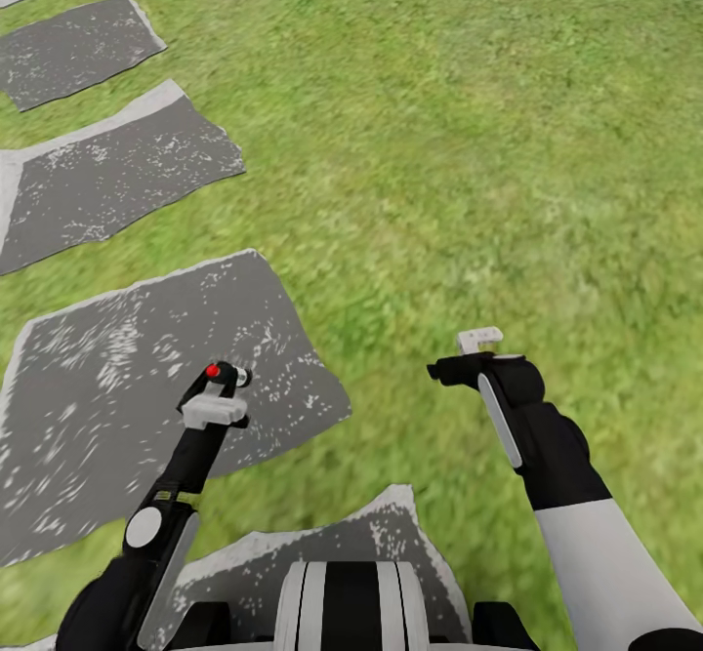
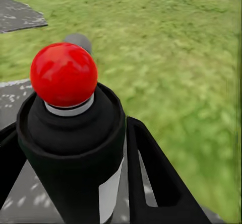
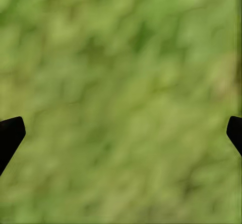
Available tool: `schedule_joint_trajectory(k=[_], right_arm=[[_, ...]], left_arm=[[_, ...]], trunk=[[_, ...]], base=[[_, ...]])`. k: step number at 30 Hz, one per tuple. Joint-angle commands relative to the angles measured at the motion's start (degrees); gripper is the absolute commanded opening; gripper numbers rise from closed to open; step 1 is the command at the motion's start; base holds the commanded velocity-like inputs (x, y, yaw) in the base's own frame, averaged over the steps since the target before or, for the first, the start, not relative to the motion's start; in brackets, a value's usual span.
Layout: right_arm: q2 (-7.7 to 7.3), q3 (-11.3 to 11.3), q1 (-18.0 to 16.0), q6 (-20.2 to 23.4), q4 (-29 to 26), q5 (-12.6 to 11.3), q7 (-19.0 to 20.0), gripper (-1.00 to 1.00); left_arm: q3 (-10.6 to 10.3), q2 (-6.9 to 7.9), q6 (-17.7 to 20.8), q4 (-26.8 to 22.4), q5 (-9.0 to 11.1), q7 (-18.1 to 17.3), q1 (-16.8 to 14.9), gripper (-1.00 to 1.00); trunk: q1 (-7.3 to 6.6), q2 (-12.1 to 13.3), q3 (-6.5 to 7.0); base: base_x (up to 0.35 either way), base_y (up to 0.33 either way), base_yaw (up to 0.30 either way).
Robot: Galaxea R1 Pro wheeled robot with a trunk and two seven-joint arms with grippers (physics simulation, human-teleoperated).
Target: Pick up the pesticide atomizer in the garden and spray insectifuge to fully cover both potted plants in the garden.
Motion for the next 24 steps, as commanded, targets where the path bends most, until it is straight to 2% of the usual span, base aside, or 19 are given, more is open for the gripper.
schedule_joint_trajectory(k=[1, 3, 5, 8, 10, 12, 16, 22, 24], right_arm=[[0.00, 0.0, 0.0, 0.0, -0.1, 0.0, 0.0, 1.00], [0.00, 0.0, 0.0, 0.0, -0.4, 0.0, 0.0, 1.00], [0.00, 0.0, 0.0, 0.1, -0.7, 0.0, 0.0, 1.00], [0.00, 0.0, 0.0, 0.1, -0.7, 0.1, 0.0, 1.00], [0.00, 0.0, 0.0, 0.1, -0.7, 0.1, 0.0, 1.00], [0.00, 0.1, 0.0, 0.1, -0.7, 0.1, 0.0, 1.00], [0.00, 0.0, 0.0, 0.1, -0.7, 0.1, 0.0, 1.00], [0.00, 0.0, 0.0, 0.1, -0.7, 0.1, 0.0, 1.00], [0.00, 0.0, 0.0, 0.1, -0.7, 0.0, 0.0, 1.00]], left_arm=[[0.0, -0.02, 0.1, -0.7, 0.0, 0.0, 0.5, -1.00], [0.0, -0.06, 1.2, -1.6, 0.1, 0.0, 1.3, -1.00], [-0.3, 0.21, 4.7, -2.3, 0.0, -0.3, 1.5, -1.00], [0.1, 0.31, 6.2, -2.7, 0.0, -5.2, 1.5, -1.00], [0.2, 0.32, 6.2, -2.7, 0.0, -6.8, 1.5, -1.00], [0.7, 0.30, 6.2, -2.6, 0.1, -7.0, 1.5, -1.00], [3.8, -0.22, 6.6, -2.7, 0.3, -7.0, 1.5, -1.00], [4.5, -0.26, 7.1, -2.7, 0.3, -6.7, 1.5, -1.00], [4.5, -0.31, 7.0, -2.8, 0.4, -6.7, 1.5, -1.00]], trunk=[[0.00, 0.0, 0.00], [0.00, 0.0, 0.00], [0.00, 0.0, 0.00], [0.00, 0.0, 0.00], [0.00, 0.0, 0.00], [0.00, 0.0, 0.00], [0.00, 0.0, 0.00], [0.00, 0.0, 0.00], [-0.05, 0.0, 0.44]], base=[[0.000, 0.000, 0.000], [0.000, 0.000, 0.000], [0.000, 0.000, 0.000], [0.000, 0.000, 0.000], [0.000, 0.000, 0.000], [0.000, 0.000, 0.000], [0.000, 0.000, 0.000], [0.000, 0.000, 0.000], [0.000, 0.000, 0.000]])
